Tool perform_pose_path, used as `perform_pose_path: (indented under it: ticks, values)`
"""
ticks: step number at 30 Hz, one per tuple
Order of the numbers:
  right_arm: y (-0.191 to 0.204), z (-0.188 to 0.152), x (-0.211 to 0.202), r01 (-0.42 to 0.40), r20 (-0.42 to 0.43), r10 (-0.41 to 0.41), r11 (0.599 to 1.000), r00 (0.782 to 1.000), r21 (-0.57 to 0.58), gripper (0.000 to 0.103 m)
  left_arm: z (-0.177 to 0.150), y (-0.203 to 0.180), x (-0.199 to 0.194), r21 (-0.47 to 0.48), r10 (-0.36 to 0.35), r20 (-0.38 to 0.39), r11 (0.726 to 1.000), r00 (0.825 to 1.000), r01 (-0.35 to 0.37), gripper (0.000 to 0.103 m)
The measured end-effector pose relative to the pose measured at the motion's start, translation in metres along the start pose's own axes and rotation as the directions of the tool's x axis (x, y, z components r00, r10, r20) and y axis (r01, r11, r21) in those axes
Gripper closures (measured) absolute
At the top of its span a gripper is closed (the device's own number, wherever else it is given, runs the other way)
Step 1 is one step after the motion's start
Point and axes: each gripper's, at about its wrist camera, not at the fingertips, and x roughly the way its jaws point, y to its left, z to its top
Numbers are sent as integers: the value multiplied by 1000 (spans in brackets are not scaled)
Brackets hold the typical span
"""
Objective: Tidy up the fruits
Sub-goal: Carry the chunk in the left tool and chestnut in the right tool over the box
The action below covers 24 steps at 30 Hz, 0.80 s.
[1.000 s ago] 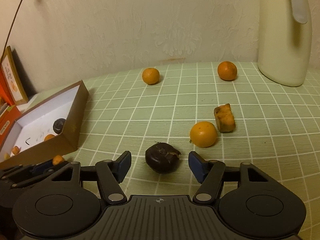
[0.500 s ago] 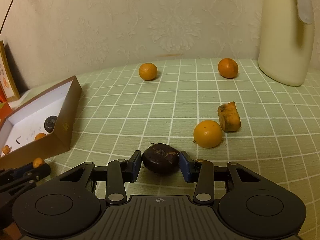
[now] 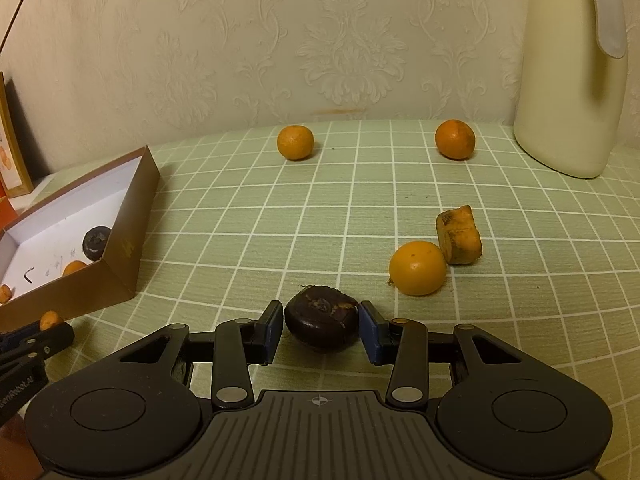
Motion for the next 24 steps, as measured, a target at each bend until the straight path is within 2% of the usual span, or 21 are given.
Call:
perform_pose_path:
  ticks: [8,24]
  values:
    - [0,-1,-2,-11,-4,11,1000,1000,2,65,-1,8,-5,-17,13,6,1000,1000,-13,90]
    - [35,6,-35,-85,98,92,994,991,-67,65,3,35,-27,-57,45,41,997,998,-43,90]
